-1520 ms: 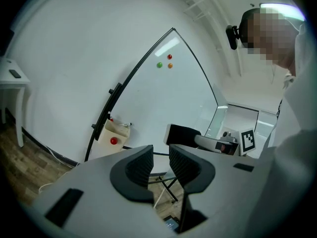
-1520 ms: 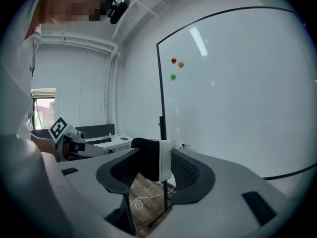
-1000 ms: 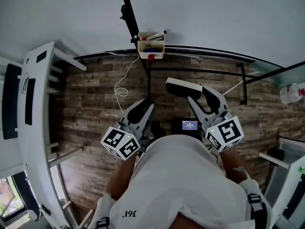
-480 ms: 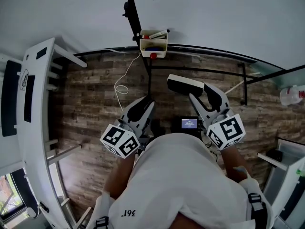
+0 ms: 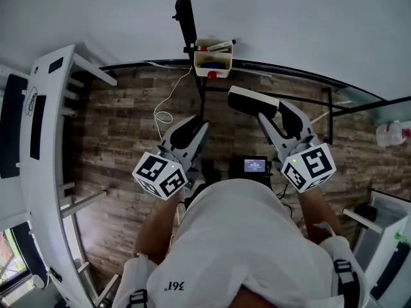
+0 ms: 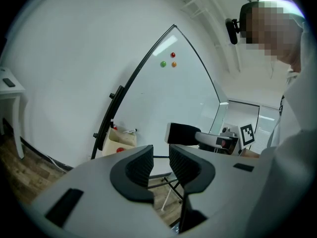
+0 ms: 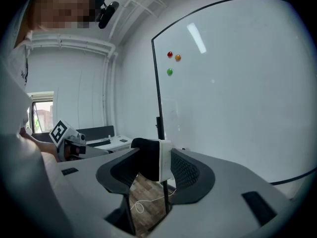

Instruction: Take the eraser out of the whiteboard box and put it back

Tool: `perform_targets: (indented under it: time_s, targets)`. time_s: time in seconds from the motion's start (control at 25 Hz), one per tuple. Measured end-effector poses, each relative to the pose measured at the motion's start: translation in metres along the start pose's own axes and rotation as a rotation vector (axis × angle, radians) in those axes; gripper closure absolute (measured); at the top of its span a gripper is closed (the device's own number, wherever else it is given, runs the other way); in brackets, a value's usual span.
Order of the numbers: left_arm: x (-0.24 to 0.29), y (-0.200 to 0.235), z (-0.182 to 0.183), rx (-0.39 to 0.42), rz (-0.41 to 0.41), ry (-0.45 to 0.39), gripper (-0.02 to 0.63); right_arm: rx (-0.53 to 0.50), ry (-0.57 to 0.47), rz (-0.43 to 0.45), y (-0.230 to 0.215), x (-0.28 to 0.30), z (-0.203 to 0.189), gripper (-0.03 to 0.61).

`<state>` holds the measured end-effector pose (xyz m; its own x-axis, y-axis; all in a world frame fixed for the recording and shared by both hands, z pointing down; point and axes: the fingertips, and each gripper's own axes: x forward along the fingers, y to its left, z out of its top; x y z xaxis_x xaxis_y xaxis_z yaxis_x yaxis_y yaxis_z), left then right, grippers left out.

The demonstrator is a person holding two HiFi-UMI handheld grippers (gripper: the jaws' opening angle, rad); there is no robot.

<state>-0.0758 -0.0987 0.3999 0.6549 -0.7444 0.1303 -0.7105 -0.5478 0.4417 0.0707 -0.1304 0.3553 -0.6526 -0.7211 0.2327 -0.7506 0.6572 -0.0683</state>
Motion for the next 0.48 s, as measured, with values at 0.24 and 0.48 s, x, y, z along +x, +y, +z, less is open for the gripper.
perform_targets:
  time_s: [0.24, 0.48]
  targets:
    - [0.015, 0.009, 0.024, 0.045, -0.014, -0.023, 0.509, -0.028, -0.035, 0.010, -0.004, 0.019, 0.023, 0.371]
    - [0.030, 0.018, 0.040, 0.075, -0.017, -0.038, 0.509, -0.105, -0.047, 0.029, -0.006, 0.037, 0.039, 0.371]
